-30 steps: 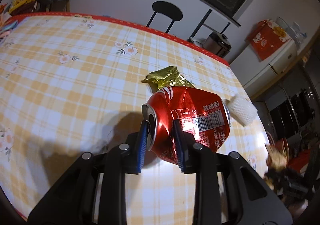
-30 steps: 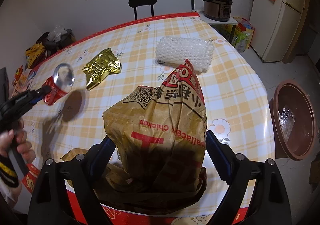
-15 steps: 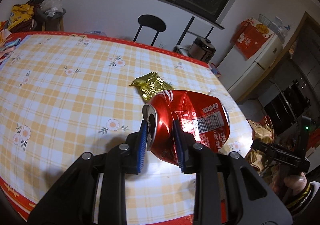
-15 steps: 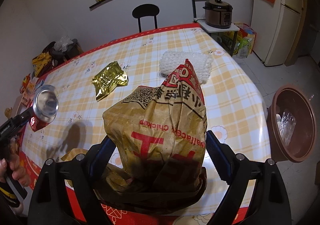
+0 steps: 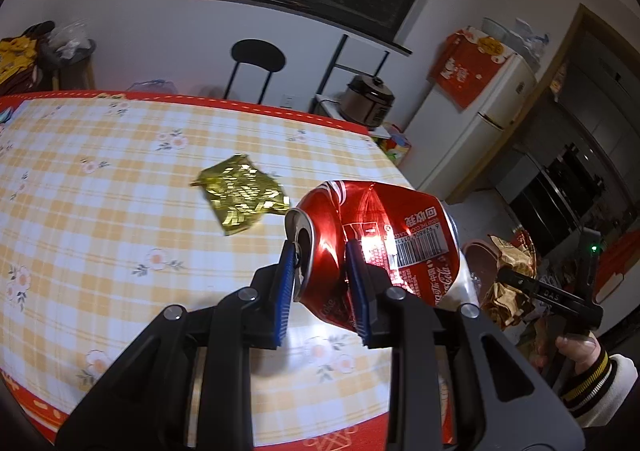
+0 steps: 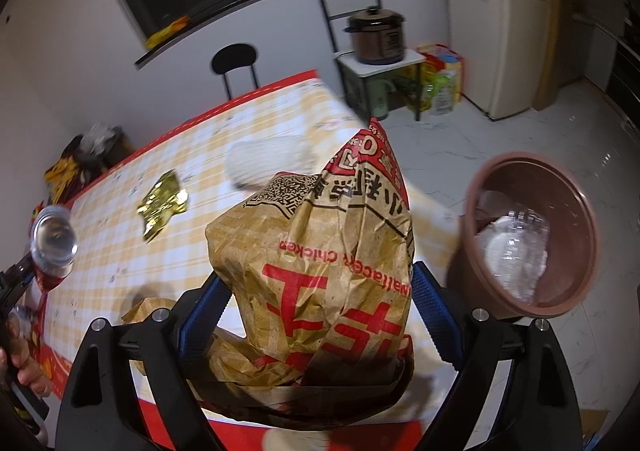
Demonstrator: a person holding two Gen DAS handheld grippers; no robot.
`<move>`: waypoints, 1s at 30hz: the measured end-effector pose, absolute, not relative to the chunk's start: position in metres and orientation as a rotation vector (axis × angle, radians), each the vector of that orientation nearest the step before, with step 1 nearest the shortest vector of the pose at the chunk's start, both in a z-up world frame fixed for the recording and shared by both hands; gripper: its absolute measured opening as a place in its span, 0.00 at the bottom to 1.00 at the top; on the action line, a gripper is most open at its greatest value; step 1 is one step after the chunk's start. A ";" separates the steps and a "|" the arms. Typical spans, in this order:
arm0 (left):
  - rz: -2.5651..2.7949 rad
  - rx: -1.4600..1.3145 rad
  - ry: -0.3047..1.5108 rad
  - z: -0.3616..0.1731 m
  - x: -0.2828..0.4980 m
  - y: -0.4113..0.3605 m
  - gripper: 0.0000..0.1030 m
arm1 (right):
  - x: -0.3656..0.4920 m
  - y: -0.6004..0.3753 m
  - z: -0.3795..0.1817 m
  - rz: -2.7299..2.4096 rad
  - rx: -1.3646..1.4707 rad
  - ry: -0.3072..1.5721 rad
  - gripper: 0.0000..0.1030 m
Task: Collect trash
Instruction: 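Carry the paper bag over the brown bin and open the right tool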
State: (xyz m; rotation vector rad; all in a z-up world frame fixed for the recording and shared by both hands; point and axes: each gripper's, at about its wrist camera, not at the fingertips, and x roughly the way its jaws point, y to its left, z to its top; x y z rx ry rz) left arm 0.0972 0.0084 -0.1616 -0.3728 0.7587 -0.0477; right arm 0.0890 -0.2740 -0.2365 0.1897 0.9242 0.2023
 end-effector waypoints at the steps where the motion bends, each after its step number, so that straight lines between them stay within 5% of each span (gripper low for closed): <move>1: -0.055 -0.366 0.760 -0.161 0.100 0.001 0.28 | 0.089 -0.282 -0.237 0.192 0.194 0.921 0.85; 20: -0.150 -0.343 0.777 -0.168 0.147 -0.100 0.28 | 0.129 -0.455 -0.253 -0.050 0.217 0.912 0.85; 30: -0.134 -0.334 0.794 -0.171 0.148 -0.109 0.28 | 0.166 -0.501 -0.263 -0.140 0.327 0.931 0.95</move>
